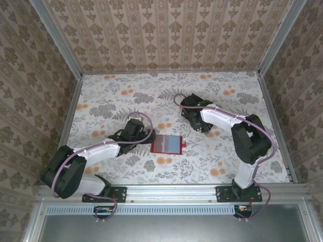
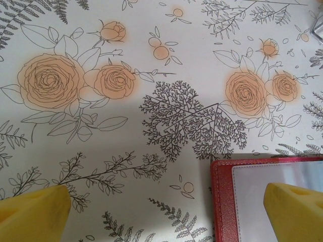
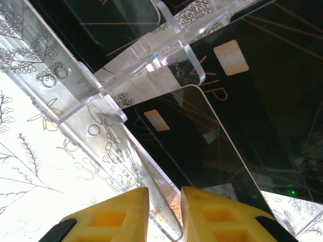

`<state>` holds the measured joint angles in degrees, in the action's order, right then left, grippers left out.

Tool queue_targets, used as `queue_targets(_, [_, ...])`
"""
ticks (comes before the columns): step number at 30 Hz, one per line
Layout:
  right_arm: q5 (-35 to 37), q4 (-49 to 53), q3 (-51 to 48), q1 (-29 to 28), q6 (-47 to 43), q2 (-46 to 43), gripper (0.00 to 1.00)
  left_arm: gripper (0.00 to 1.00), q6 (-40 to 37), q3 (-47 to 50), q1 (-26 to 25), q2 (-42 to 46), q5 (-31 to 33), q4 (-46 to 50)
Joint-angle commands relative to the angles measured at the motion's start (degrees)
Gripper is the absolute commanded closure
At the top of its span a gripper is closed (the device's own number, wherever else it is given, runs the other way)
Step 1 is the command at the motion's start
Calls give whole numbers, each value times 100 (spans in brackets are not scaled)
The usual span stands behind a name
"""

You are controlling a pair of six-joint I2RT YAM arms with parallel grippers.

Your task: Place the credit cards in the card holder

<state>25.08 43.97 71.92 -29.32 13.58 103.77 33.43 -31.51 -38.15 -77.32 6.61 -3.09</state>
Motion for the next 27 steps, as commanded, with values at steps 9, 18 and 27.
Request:
queue_targets(9, [-191,134,-90,-39,-117,-208,81,0,106,126,36,-28,-66,-77])
queue_targets(18, [-295,89,-121,-39,-166,-43,80,0,120,118,36,-11,-62,-72])
queue_targets(27, [-435,90,-78,-39,-296,-143,92,0,130,136,36,6,-70,-48])
